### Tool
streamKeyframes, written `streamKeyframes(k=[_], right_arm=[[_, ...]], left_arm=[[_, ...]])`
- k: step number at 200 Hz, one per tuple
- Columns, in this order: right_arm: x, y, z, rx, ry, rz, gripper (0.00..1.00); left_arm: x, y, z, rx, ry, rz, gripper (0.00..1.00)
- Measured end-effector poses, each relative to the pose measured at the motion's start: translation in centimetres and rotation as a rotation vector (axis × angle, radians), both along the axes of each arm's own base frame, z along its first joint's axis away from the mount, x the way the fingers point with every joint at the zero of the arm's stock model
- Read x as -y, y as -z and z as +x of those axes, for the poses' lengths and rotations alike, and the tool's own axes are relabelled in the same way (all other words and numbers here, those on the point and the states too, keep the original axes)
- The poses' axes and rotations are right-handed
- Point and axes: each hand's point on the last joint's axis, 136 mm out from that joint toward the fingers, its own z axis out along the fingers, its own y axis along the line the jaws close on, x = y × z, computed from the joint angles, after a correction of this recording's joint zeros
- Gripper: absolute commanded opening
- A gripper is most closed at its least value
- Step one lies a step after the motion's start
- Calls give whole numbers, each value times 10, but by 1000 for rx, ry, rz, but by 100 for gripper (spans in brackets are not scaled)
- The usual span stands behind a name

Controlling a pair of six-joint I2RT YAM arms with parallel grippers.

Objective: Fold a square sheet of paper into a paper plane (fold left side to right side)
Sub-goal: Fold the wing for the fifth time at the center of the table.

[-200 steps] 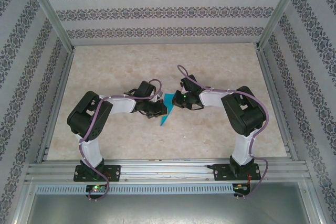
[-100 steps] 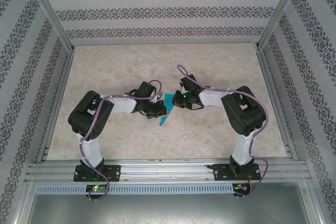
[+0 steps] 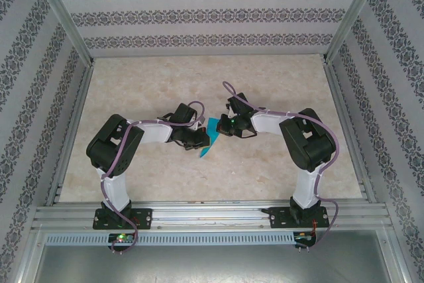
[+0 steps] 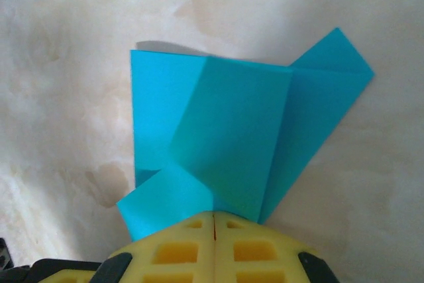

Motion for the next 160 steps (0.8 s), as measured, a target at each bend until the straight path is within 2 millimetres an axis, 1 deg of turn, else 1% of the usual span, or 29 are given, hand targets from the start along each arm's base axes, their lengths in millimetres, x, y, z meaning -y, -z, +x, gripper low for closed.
streamKeyframes(k=[16, 40, 53, 61, 73, 104, 134, 160], right_arm=[[-5, -8, 2, 20, -17, 29, 0], [-10, -32, 4, 85, -33, 77, 0], [-10, -42, 2, 119, -38, 101, 0], [-9, -45, 0, 129, -39, 109, 0], [-9, -43, -5, 136, -43, 117, 0], [-13, -30, -19, 113, -57, 120, 0], [-20, -26, -20, 112, -63, 130, 0], [-20, -17, -20, 99, -63, 123, 0]], left_arm=[[0, 0, 0, 3, 4, 1, 2], [0, 0, 0, 7, 9, 1, 1], [0, 0, 0, 7, 10, 1, 1], [1, 0, 0, 6, 11, 0, 1], [1, 0, 0, 6, 13, 0, 1], [0, 0, 0, 9, 20, 9, 1], [0, 0, 0, 13, 27, 15, 1], [0, 0, 0, 14, 30, 16, 1]])
